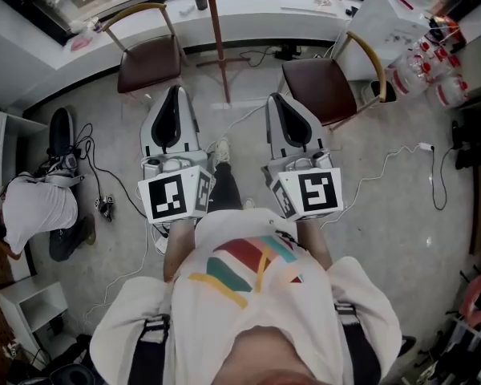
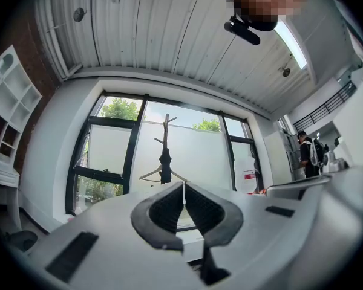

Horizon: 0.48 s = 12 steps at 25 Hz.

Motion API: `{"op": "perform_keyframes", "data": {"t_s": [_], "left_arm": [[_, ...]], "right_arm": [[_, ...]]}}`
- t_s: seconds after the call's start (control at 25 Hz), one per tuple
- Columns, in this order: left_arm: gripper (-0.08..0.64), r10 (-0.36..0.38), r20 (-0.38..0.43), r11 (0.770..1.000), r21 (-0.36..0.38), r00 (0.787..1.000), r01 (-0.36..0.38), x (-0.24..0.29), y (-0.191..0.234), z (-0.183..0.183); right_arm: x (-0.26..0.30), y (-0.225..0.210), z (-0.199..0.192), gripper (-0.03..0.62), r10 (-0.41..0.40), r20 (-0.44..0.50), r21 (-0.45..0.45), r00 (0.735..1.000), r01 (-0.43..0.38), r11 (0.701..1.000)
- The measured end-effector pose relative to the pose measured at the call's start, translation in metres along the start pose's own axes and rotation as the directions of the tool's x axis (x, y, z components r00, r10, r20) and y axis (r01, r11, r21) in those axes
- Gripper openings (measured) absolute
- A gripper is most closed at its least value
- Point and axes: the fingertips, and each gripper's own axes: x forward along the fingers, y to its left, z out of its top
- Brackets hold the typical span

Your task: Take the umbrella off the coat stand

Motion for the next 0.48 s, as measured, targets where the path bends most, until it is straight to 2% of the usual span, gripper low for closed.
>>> {"op": "perform_keyframes", "data": {"t_s": [0.2,0.48], "left_arm": [[0.008,0.002,-0.011,1.0,-0.029,1.0,-0.002,0.032,0.006,-0.015],[0.008,-0.002,-0.036,0.999,-0.041,0.999,0.0,0.087,0.027,-0.042]], "right_arm": [[0.023,-0.014,-0.007,0.0,-0.014,-0.017,-0.046,1.0,0.013,0.999],[0.087,-0.032,-0.029,0.0,-0.024,-0.043,-0.03,0.999,0.023,0.999]]}}
